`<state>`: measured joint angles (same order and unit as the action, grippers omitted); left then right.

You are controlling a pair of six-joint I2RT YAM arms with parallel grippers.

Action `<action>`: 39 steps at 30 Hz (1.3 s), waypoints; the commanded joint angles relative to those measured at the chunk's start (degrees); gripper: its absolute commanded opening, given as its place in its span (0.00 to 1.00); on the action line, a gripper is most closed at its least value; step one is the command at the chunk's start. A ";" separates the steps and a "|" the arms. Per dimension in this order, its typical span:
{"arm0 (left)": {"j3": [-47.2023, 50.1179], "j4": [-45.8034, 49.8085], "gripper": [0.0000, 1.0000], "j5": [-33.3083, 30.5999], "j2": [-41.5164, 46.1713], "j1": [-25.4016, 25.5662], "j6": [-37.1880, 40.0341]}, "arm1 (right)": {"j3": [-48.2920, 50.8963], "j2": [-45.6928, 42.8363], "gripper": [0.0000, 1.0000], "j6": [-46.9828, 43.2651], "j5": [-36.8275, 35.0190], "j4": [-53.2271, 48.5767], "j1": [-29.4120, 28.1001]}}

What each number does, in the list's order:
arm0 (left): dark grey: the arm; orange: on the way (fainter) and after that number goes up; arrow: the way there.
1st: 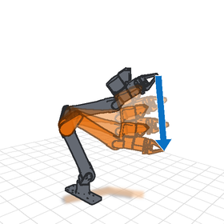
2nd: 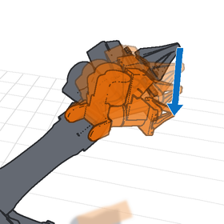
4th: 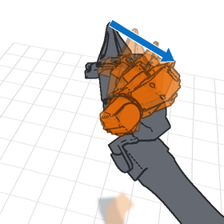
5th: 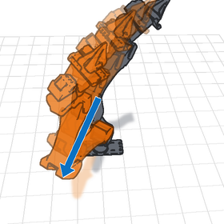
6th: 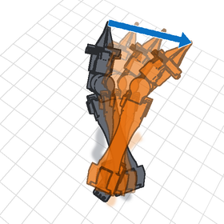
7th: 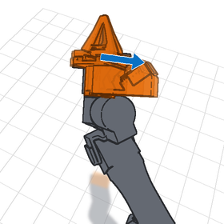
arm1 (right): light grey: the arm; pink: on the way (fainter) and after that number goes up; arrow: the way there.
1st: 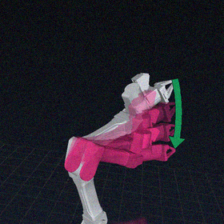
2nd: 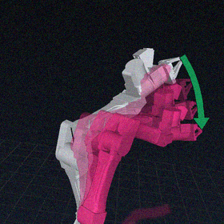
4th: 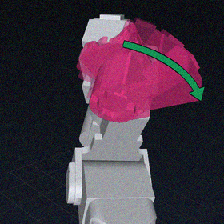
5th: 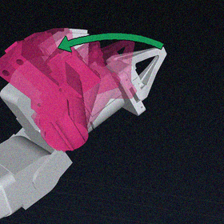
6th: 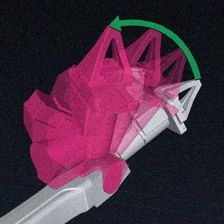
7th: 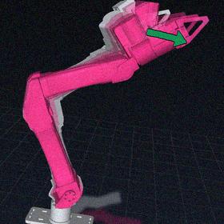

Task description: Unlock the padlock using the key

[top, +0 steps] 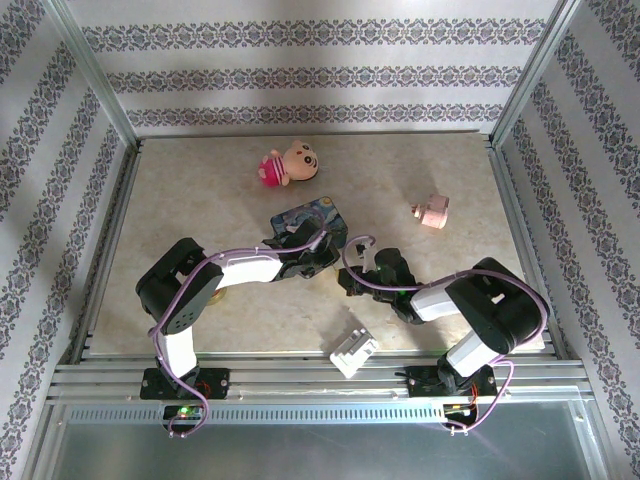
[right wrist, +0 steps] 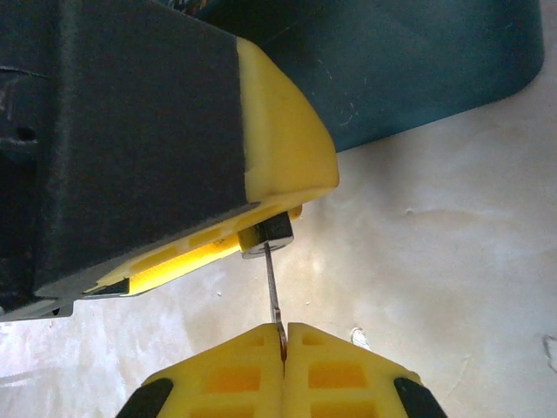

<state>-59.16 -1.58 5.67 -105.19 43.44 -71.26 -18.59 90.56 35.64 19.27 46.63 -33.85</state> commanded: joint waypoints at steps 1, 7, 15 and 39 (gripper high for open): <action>-1.43 3.32 0.00 2.79 0.63 0.86 -1.00 | -0.13 -1.71 0.00 -1.11 -3.16 5.19 0.61; -2.60 6.23 0.00 2.86 1.06 0.86 0.23 | -0.73 -1.09 0.00 0.28 -1.25 3.90 1.59; -6.79 16.35 0.00 2.49 1.54 0.88 1.83 | -3.55 -0.91 0.00 2.53 2.95 -0.12 2.73; -8.68 17.06 0.00 6.86 -1.24 0.94 -0.18 | -4.35 -3.83 0.00 1.81 -9.40 -3.20 -0.55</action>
<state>-66.17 12.60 6.57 -106.06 43.40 -69.93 -20.88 88.73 38.85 19.75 41.28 -34.28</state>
